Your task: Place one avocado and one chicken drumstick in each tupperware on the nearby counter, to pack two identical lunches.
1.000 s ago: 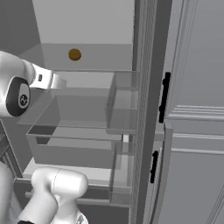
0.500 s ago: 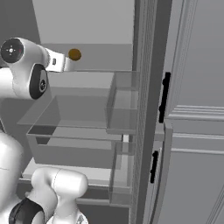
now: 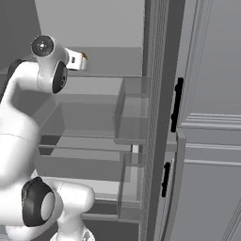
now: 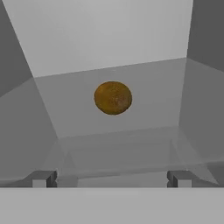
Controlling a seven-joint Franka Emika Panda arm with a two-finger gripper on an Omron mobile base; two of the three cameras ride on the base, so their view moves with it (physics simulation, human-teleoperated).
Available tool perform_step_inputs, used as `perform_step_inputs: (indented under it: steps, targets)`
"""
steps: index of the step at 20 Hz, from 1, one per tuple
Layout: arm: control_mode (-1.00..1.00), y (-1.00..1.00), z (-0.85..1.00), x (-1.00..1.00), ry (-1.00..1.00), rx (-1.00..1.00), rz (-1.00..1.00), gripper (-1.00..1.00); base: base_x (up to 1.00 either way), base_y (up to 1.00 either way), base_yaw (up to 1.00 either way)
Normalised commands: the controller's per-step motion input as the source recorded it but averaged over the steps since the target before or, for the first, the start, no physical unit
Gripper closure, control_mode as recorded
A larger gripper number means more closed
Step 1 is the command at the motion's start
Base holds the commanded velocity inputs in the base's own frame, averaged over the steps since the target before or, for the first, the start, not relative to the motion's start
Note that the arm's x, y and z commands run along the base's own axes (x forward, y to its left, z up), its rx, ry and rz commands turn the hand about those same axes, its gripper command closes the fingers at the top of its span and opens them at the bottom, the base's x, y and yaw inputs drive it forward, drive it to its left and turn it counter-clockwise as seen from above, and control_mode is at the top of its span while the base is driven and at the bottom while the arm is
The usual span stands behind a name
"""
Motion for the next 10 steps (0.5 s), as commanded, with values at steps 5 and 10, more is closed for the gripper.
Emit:
perform_step_inputs:
  steps: [5, 10]
  targets:
    - [-1.0, 0.01, -0.06, 1.0, 0.04, 0.0, 0.05, -1.0, 0.0, 0.0, 0.0]
    - [-1.0, 0.03, -0.09, 0.89, 0.02, 0.0, 0.0, -1.0, 0.0, 0.0, 0.0]
